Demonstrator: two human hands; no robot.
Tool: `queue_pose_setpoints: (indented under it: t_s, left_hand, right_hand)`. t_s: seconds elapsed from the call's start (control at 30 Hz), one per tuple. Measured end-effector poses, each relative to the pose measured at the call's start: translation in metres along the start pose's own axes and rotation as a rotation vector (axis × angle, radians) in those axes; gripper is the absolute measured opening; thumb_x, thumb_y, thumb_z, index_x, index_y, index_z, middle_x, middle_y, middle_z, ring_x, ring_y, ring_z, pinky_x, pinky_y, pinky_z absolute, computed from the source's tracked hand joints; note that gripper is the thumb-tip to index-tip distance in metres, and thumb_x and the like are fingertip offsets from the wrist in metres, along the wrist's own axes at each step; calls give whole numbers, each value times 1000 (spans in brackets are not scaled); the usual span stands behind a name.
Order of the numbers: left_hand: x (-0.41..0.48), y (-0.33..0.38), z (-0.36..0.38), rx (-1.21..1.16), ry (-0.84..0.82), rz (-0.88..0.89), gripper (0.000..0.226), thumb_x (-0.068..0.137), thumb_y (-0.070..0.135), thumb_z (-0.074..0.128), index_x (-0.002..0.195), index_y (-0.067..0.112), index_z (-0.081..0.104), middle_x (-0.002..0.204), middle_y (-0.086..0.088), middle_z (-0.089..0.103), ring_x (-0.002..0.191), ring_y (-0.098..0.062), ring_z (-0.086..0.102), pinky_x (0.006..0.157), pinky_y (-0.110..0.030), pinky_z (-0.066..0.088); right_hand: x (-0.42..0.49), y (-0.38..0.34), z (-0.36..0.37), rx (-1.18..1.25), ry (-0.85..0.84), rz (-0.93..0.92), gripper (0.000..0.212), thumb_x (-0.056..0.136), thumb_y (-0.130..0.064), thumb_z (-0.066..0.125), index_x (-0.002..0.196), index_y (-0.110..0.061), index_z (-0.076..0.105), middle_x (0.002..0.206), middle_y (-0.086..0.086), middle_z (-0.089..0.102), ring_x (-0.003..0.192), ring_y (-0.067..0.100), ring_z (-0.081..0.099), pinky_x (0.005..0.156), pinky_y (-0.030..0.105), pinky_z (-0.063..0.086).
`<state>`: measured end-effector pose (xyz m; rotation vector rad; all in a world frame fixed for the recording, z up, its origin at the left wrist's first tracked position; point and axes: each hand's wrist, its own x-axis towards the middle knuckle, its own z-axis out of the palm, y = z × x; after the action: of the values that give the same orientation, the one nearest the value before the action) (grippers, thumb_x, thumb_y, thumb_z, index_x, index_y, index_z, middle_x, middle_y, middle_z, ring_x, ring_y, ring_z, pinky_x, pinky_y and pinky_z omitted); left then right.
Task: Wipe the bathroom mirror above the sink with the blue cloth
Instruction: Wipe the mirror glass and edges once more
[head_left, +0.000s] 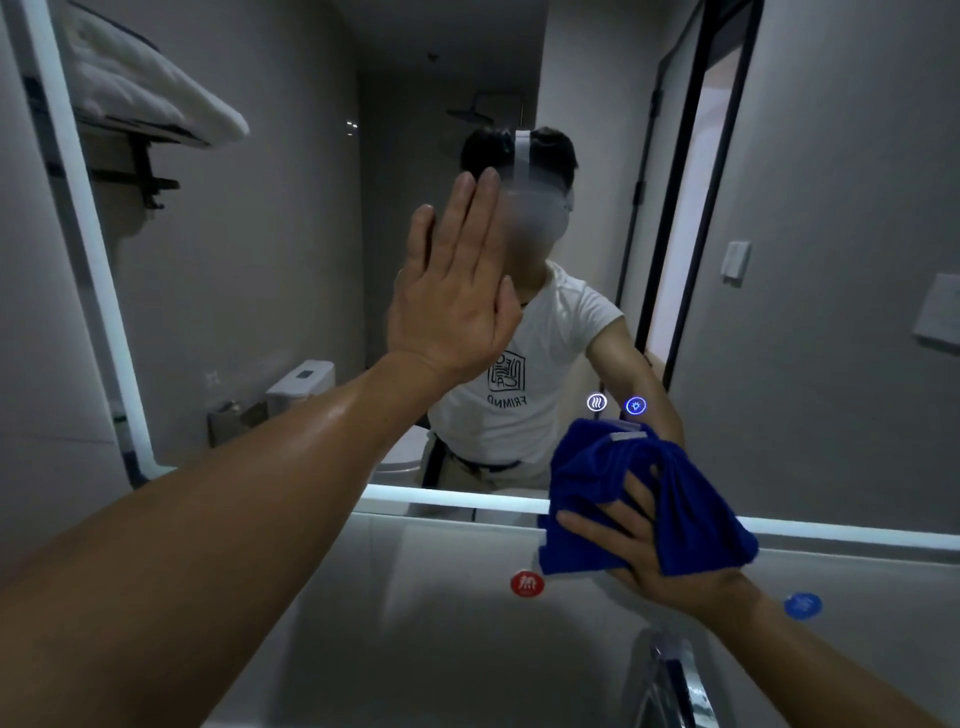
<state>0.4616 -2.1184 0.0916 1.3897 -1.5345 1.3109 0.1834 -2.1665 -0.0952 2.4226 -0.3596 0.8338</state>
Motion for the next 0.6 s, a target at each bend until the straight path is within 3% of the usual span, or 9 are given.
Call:
queue_pose_setpoints:
  t_s: [0.07, 0.13, 0.23, 0.37, 0.5, 0.6]
  left_hand:
    - [0, 0, 1, 13, 0, 4, 68, 100, 38, 26, 157, 5, 12, 165, -15, 11, 153, -29, 7, 123, -49, 8]
    - [-1, 0, 1, 16, 1, 13, 67, 100, 36, 29, 157, 4, 14, 165, -16, 12, 153, -29, 8, 123, -49, 8]
    - [0, -5, -7, -35, 0, 55, 66, 100, 35, 32, 156, 3, 20, 164, -16, 17, 152, -28, 14, 123, -47, 11]
    - [9, -42, -27, -84, 83, 161, 66, 96, 38, 35, 153, 6, 31, 160, -15, 30, 148, -26, 23, 120, -46, 15]
    - [37, -98, -41, 14, 44, 2, 70, 96, 41, 32, 157, 11, 16, 165, -13, 13, 152, -24, 6, 120, -36, -8]
    - [46, -119, -37, 10, -10, -68, 71, 96, 44, 28, 159, 15, 10, 167, -9, 3, 153, -23, -2, 121, -38, -8]
  right_hand:
    - [22, -19, 12, -207, 113, -51, 55, 95, -40, 54, 147, -29, 40, 156, 4, 32, 149, 32, 20, 120, 54, 10]
    - [68, -36, 22, -255, 159, 7, 57, 93, -40, 54, 147, -28, 41, 157, 5, 30, 150, 33, 16, 121, 55, 6]
    - [118, -61, 30, -259, 167, 91, 60, 94, -42, 51, 150, -27, 34, 158, 5, 26, 151, 33, 9, 121, 54, 0]
    - [105, -72, 39, -334, 135, 57, 72, 88, -41, 59, 151, -27, 28, 165, 3, 8, 152, 30, 6, 122, 51, -4]
    - [95, -82, 38, -277, 126, 70, 66, 89, -41, 55, 150, -28, 32, 165, 0, 12, 152, 26, 7, 123, 48, -3]
    - [147, -67, 10, -216, 205, 122, 56, 97, -42, 46, 150, -26, 35, 161, 3, 25, 151, 31, 13, 122, 51, 3]
